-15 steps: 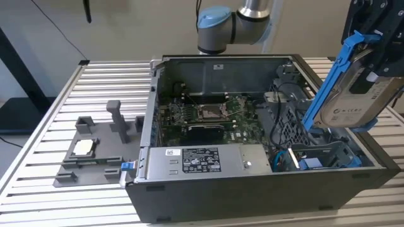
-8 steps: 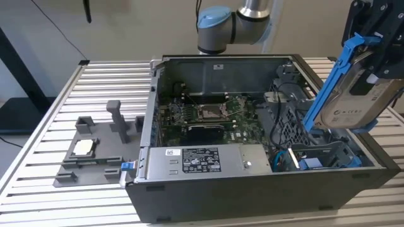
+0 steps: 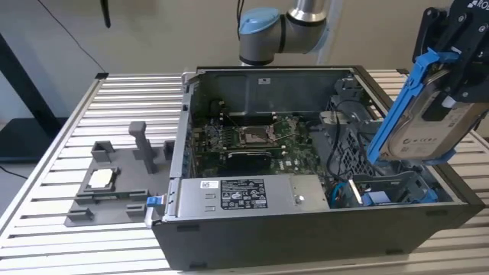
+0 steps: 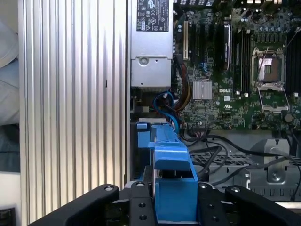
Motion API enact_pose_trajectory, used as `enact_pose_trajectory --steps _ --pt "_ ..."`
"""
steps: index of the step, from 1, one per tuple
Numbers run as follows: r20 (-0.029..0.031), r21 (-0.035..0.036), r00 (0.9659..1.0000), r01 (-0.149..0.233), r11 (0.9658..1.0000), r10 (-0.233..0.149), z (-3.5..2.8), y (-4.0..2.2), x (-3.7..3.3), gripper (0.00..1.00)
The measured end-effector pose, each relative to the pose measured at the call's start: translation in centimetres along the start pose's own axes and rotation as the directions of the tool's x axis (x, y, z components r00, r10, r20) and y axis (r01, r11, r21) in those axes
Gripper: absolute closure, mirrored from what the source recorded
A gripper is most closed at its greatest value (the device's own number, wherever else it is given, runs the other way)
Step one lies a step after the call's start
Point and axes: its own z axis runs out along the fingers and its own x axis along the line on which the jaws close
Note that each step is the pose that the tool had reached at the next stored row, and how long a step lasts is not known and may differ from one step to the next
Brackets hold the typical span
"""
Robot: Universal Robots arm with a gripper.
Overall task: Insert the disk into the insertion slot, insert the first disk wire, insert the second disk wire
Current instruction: 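Insert the disk into the insertion slot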
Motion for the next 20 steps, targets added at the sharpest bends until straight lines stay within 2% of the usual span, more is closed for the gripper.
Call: enact_pose_trajectory --steps 4,11,20 --pt "0.0 0.0001 1.0 0.0 1.0 0.0 0.34 -0.02 0.02 0.67" --pt "-0.001 0.0001 1.0 0.0 1.0 0.0 0.48 -0.02 0.02 0.67" --pt "-0.0012 0.0001 1.0 0.0 1.0 0.0 1.43 -0.06 0.02 0.67"
